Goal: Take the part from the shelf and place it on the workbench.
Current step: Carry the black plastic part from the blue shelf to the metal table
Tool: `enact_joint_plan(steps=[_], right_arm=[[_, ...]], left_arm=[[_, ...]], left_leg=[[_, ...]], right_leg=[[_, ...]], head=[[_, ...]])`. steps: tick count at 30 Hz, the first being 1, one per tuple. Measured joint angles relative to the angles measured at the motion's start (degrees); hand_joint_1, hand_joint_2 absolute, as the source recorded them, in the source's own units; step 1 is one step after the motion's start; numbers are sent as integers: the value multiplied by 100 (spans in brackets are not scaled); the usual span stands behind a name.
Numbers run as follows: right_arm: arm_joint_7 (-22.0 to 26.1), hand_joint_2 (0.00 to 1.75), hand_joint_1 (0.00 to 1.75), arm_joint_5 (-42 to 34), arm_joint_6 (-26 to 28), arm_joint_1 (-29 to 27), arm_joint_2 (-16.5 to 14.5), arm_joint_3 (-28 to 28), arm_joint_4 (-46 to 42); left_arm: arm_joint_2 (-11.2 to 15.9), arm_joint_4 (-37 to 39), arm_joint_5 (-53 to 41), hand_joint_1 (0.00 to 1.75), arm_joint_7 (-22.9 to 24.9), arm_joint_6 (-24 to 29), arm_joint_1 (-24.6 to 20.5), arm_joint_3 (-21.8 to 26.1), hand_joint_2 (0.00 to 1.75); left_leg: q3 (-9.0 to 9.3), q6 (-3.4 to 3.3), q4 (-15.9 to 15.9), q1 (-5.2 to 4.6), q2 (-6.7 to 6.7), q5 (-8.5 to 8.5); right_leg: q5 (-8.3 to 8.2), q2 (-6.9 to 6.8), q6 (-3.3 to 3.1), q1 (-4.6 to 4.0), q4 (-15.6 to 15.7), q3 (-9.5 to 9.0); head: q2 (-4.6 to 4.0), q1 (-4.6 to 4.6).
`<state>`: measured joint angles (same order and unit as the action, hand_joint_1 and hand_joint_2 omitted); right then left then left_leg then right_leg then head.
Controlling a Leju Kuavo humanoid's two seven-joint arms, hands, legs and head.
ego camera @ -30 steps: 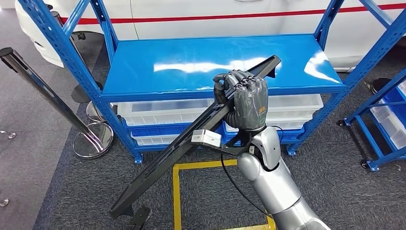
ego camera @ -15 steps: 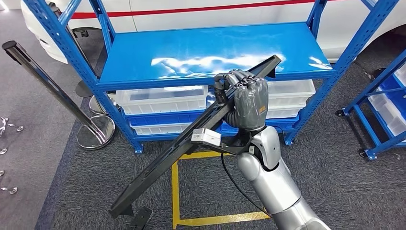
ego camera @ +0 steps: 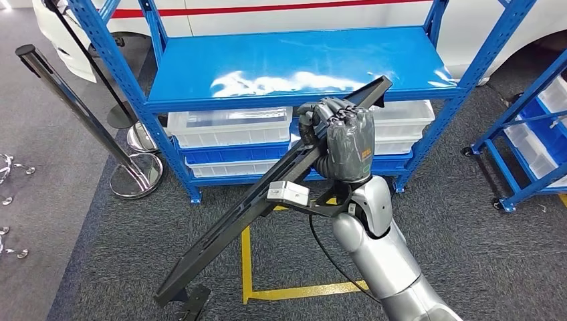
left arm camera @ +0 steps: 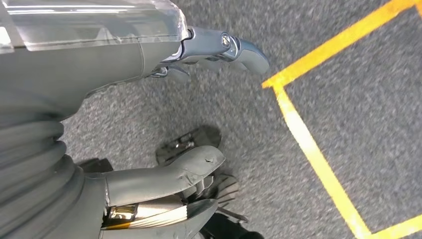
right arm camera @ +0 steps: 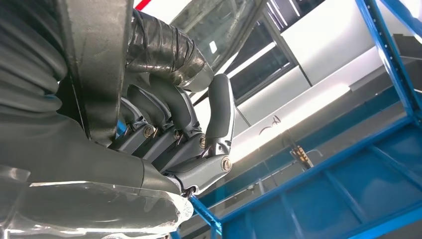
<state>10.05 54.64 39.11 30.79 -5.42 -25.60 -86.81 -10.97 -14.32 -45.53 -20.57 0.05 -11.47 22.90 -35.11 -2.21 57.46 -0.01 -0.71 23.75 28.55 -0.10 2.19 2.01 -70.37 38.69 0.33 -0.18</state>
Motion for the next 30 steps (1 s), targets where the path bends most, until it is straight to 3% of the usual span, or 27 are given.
enact_joint_plan(steps=[1,3,4,7,9,11,12,13,14,15,16,18,20,21,22,23,26,27,28,30], right_arm=[[0,175,175,0,1,4,-1,-1,-1],[0,175,175,-1,3,3,-1,-1,-9],[-1,175,175,-1,3,1,-1,-2,-13],[-2,175,175,-2,2,6,-1,-2,-16],[-1,175,175,-2,0,17,-4,-2,-17],[-1,175,175,-2,-1,20,-5,-2,-17],[-2,175,175,-2,-2,20,-5,-2,-17],[-2,175,175,-2,-2,20,-5,-2,-16],[-2,175,175,-2,-2,20,-4,-2,-16],[-2,175,175,-2,-2,20,-4,-2,-16],[-2,175,175,-2,-2,20,-5,-2,-18],[-2,175,175,-2,-1,20,-8,-2,-25],[-2,175,175,-2,-1,25,-13,-2,-30],[-2,175,175,-1,-2,27,-15,-2,-28],[-2,175,175,-1,-3,29,-15,-2,-26],[-2,175,175,-1,-4,31,-14,-2,-22],[-4,175,175,-4,-5,30,-8,-2,-8],[-5,175,175,-4,-5,28,-7,-2,-1],[-6,175,175,-4,-5,25,-5,-2,7],[-7,175,175,-4,-5,26,-3,-2,20]], left_arm=[[3,-1,1,0,0,-1,-2,0,175],[3,-2,2,0,-1,-2,-1,-1,175],[3,-3,2,0,-2,-2,2,-1,175],[1,-2,4,0,-1,-3,9,-1,175],[0,-2,6,0,-1,-3,14,-2,175],[-1,-2,7,0,0,-3,17,-3,175],[-1,-2,7,0,0,-3,16,-3,175],[-1,-2,7,0,0,-3,16,-3,175],[-1,-2,7,0,0,-3,15,-3,175],[-1,-2,7,0,0,-3,13,-3,175],[-1,-2,7,0,0,-3,5,-3,175],[-1,-3,10,0,-2,-3,-14,-3,175],[-1,-4,16,0,-3,-3,-27,-3,175],[-3,-4,17,0,-3,-3,-28,-3,175],[-5,-4,17,0,-2,-3,-29,-3,175],[-7,-4,17,0,-3,-3,-32,-3,175],[-18,-4,23,0,-3,0,-36,-8,175],[-23,-4,25,0,-2,1,-32,-11,175],[-28,-4,24,0,-1,1,-28,-14,175],[-35,-4,23,0,0,1,-22,-18,175]], left_leg=[[-106,37,95,18,2,-6],[-263,110,263,25,11,-20],[-307,146,306,21,17,-44],[-387,242,385,52,27,-21],[-483,282,699,72,31,373],[-589,299,1313,74,32,889],[-606,295,1590,75,32,1015],[-565,282,1745,72,33,1016],[-439,256,1721,65,35,905],[-214,214,1505,50,38,758],[68,165,1153,27,40,687],[571,101,407,-30,42,726],[710,68,79,-91,48,724],[685,44,22,-96,46,614],[664,10,-69,-98,36,497],[621,-22,-149,-87,21,376],[366,-57,-216,-65,-5,76],[259,-49,-204,-64,-7,-1],[144,-38,-184,-61,-12,-76],[-119,2,-102,-41,-20,-213]], right_leg=[[-23,-2,42,3,301,-224],[65,13,13,-7,711,-469],[107,29,-38,-32,755,-478],[3,31,-239,-49,766,-375],[-115,14,-353,-56,789,-273],[-241,7,-408,-91,794,-130],[-306,4,-421,-114,793,-49],[-375,2,-425,-135,793,38],[-444,2,-426,-153,792,126],[-517,5,-424,-165,793,209],[-585,7,-419,-170,794,277],[-723,5,-377,-156,833,341],[-873,-3,-304,-113,937,323],[-943,0,-271,-97,998,315],[-904,6,-247,-92,1013,332],[-757,12,-230,-96,953,367],[124,16,-200,-101,158,501],[279,14,-183,-97,-173,518],[275,13,-163,-89,-416,496],[-26,7,-116,-63,-444,243]], head=[[0,2],[0,-4],[0,-9],[0,-10],[0,-10],[0,-12],[0,-11],[0,-11],[0,-11],[0,-11],[0,-11],[0,-10],[0,-9],[0,-10],[0,-9],[0,-8],[0,-6],[0,-6],[0,-6],[0,-6]])
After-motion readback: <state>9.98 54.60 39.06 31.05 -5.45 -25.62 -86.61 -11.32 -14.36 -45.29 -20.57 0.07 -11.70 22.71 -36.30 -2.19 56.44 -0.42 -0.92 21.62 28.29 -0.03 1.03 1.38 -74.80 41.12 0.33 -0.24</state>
